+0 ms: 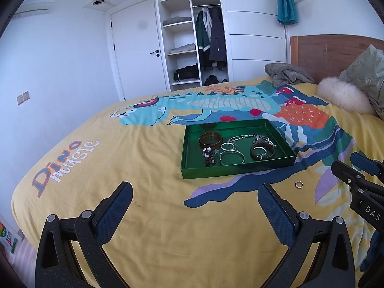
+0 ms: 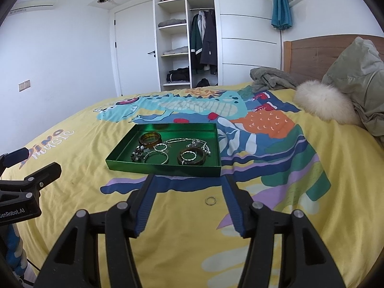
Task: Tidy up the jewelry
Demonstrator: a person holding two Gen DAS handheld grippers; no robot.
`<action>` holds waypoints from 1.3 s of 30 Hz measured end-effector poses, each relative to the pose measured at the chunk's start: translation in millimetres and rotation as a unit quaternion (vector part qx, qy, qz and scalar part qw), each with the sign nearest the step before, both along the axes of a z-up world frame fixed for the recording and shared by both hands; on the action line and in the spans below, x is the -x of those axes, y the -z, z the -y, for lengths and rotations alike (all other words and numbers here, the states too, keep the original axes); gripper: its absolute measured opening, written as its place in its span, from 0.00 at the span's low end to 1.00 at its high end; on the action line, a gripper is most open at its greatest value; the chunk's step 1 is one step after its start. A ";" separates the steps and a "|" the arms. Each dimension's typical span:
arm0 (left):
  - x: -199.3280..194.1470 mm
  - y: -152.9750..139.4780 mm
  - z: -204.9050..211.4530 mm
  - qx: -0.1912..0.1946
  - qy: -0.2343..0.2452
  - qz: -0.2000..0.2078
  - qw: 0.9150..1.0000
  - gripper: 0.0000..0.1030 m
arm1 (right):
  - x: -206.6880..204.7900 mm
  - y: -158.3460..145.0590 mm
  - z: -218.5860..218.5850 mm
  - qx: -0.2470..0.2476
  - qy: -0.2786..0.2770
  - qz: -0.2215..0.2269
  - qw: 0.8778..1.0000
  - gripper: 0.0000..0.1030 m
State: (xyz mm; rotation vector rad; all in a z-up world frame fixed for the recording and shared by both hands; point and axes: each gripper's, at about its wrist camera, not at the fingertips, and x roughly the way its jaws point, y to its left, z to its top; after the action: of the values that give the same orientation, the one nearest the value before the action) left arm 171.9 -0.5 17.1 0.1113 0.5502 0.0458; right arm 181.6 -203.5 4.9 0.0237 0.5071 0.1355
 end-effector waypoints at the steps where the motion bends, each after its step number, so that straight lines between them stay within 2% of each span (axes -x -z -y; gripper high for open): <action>1: -0.1 0.3 0.4 0.000 0.000 0.000 1.000 0.99 | -0.1 0.0 0.5 0.001 0.000 0.000 1.000 0.52; 39: -2.5 2.8 -1.4 0.004 -0.002 -0.003 1.000 0.99 | -2.3 3.4 7.7 0.004 0.002 -0.003 1.000 0.53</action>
State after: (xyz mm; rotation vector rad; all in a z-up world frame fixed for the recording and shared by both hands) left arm 174.4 0.8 14.3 0.1020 0.5564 0.0461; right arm 183.9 -211.1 1.5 0.0178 0.5125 0.1300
